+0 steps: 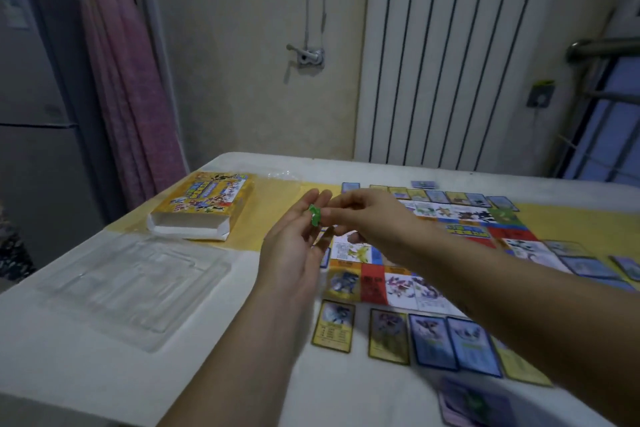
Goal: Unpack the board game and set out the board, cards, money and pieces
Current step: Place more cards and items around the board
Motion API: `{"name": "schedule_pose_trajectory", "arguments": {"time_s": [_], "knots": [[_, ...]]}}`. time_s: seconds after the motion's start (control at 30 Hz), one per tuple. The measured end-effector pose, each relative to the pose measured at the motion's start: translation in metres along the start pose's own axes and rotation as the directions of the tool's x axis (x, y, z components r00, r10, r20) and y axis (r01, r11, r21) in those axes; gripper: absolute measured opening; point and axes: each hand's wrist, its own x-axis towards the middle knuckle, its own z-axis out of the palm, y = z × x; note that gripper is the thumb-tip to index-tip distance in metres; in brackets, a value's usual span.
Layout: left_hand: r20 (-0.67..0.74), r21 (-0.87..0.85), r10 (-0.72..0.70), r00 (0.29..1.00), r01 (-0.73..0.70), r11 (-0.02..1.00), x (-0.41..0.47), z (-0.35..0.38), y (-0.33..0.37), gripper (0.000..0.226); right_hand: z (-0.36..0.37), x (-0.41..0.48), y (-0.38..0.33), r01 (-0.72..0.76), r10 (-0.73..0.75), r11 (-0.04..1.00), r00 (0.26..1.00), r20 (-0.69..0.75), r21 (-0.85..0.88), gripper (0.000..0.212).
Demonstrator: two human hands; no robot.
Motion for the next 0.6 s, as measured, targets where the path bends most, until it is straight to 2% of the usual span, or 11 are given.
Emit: {"name": "schedule_pose_trajectory", "arguments": {"time_s": [0.1, 0.2, 0.3, 0.43, 0.6], "knots": [[0.073, 0.030, 0.044, 0.996, -0.047, 0.998, -0.020, 0.033, -0.015, 0.030, -0.021, -0.029, 0.001, -0.021, 0.035, 0.981, 0.997, -0.069, 0.193, 0.022], [0.164, 0.097, 0.055, 0.985, -0.072, 0.993, -0.040, 0.067, -0.032, 0.032, -0.048, -0.062, -0.002, 0.041, 0.013, 0.950, 0.986, -0.169, 0.309, 0.016], [0.295, 0.166, 0.037, 0.955, -0.090, 0.982, -0.059, 0.098, -0.051, 0.031, -0.086, -0.096, -0.001, 0.116, -0.037, 0.953, 0.961, -0.274, 0.279, 0.004], [0.473, 0.394, 0.010, 0.881, -0.222, 0.892, -0.077, 0.131, -0.082, 0.030, -0.138, -0.144, 0.011, 0.122, -0.051, 0.980, 0.920, -0.389, 0.159, 0.007], [0.628, 0.505, -0.039, 0.777, -0.369, 0.780, -0.100, 0.168, -0.120, 0.022, -0.190, -0.199, 0.036, 0.112, -0.056, 0.990, 0.859, -0.509, 0.080, 0.012]]}}
